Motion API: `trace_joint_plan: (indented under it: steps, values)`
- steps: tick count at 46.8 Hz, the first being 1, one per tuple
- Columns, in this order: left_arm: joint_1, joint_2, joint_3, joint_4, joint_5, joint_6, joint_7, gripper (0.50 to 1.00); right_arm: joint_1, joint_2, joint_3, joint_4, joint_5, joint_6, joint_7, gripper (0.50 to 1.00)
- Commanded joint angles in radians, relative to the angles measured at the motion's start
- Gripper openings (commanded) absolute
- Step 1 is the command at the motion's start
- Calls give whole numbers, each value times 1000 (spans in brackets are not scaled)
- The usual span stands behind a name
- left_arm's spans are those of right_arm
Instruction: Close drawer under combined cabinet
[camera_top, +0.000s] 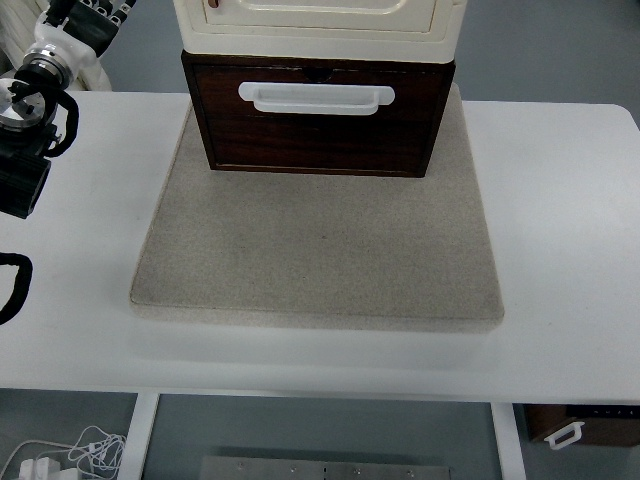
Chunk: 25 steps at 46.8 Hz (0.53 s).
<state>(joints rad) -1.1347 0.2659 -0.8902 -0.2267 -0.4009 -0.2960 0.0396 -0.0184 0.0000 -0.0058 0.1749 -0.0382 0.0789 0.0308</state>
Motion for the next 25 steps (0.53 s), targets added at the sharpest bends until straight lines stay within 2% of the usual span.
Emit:
trace_joint_plan:
  steps: [1, 25]
  values:
    - [3, -10, -1, 3, -3, 0, -3, 999, 0, 0, -2, 0, -2, -1, 0, 952]
    - [38, -31, -1, 0, -3, -2, -13, 999, 0, 0, 0, 3, -5, 4, 0, 952]
